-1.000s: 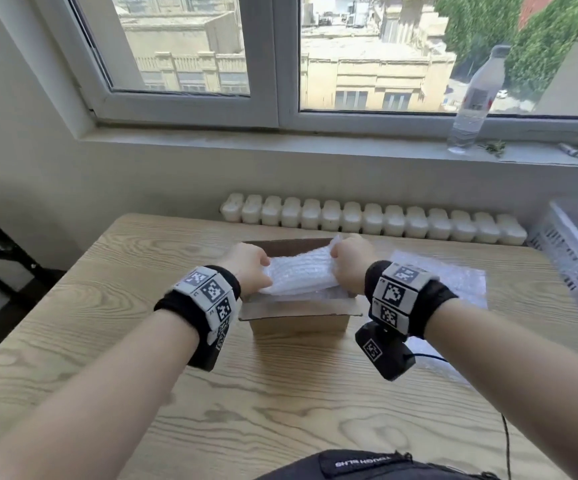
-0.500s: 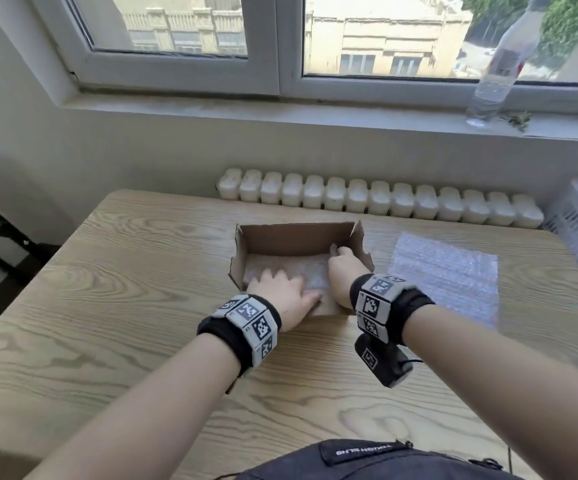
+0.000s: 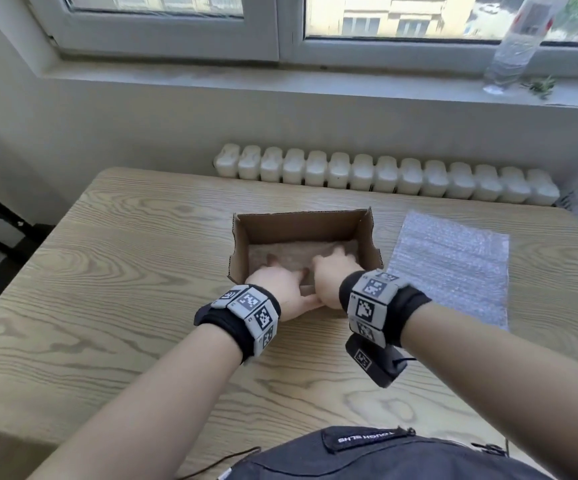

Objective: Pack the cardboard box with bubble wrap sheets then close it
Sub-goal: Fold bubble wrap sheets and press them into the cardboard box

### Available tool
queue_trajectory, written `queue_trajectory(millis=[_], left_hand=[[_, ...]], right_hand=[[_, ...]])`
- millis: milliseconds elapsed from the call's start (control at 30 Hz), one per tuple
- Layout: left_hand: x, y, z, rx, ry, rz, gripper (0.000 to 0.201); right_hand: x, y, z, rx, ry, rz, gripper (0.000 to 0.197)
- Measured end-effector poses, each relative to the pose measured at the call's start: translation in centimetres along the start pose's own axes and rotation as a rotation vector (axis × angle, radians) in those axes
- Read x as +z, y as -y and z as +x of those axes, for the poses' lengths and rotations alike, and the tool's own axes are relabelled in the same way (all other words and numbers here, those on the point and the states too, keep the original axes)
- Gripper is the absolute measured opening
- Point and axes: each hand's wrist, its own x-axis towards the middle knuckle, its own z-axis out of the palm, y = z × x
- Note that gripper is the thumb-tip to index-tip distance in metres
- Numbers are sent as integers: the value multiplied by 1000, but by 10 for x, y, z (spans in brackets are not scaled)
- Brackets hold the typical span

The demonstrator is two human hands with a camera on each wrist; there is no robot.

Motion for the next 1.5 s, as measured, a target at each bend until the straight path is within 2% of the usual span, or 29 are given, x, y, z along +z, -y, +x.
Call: queue_trajectory(millis=[133, 300, 767, 867, 1000, 1133, 1233, 1300, 1367, 1500], left_hand=[[-3, 3, 3, 7, 17, -69, 89], [-11, 6, 5, -7, 63, -152, 86], [-16, 8, 13, -29, 124, -214, 96], [-15, 7, 9, -27, 106, -215, 98], [-23, -1, 4, -58, 40, -126, 87], [-45, -14, -4, -24, -95, -63, 61], [-59, -30, -8, 35, -256, -89, 37], [-64, -46, -11, 103, -358, -157, 30], [-65, -66, -12, 201, -433, -233, 28], [-60, -104, -9, 417, -431, -289, 30]], right_hand=[[-12, 1, 13, -53, 81, -64, 43], [-15, -2, 26, 22, 120, 135, 52], [-8, -5, 45, 90, 61, 272, 48], [-2, -7, 37, 47, -32, 255, 41], [0, -23, 12, -93, -150, 268, 35], [-5, -47, -15, -195, -415, 461, 28], [-9, -76, -33, -166, -682, 731, 19], [-6, -102, -36, -63, -752, 780, 17], [7, -135, -29, 85, -650, 690, 19], [52, -189, -20, 257, -91, 312, 26]])
